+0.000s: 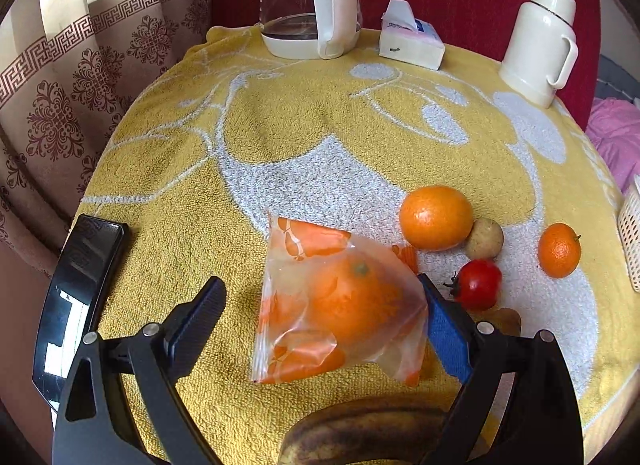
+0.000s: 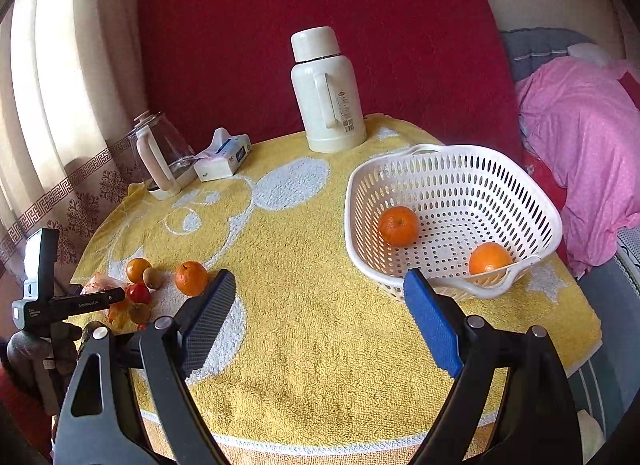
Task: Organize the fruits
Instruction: 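Grasp the plastic bag of oranges with the left gripper and lift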
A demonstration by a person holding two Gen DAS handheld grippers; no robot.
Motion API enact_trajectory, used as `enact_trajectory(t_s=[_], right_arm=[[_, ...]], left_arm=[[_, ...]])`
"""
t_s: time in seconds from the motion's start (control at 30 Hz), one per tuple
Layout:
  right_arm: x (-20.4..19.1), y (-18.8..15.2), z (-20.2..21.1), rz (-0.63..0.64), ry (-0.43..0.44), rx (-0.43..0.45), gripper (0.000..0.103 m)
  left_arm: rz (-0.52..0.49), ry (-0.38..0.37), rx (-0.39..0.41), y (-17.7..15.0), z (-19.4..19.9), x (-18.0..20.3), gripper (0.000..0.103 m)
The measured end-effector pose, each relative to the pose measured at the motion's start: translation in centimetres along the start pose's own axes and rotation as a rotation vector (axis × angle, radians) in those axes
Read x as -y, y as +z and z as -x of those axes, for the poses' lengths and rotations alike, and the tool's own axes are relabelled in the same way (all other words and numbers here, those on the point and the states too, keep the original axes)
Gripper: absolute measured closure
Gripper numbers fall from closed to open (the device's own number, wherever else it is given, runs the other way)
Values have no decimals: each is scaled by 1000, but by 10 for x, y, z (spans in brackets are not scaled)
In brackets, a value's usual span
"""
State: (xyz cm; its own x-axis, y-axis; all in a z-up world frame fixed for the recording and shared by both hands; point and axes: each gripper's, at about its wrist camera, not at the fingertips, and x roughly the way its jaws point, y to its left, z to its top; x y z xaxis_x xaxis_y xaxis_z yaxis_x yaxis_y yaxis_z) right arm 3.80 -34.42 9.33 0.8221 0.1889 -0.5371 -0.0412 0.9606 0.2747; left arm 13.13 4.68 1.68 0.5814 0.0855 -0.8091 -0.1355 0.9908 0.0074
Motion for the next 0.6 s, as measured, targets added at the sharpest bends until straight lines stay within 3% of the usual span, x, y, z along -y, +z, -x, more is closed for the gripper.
enact_trajectory(t_s=[0.1,0.27,0.6], right_arm=[[-2,-1,0,6,-2,-1,16],[-5,-1,-3,15,-3,-7,15],[-14,-6,-10,32,4,-28,15]], left_arm=[[2,-12,1,-1,-2,0,13],[3,-74,28,-2,2,3,35],[60,-95,68,-4,14,-11,38]])
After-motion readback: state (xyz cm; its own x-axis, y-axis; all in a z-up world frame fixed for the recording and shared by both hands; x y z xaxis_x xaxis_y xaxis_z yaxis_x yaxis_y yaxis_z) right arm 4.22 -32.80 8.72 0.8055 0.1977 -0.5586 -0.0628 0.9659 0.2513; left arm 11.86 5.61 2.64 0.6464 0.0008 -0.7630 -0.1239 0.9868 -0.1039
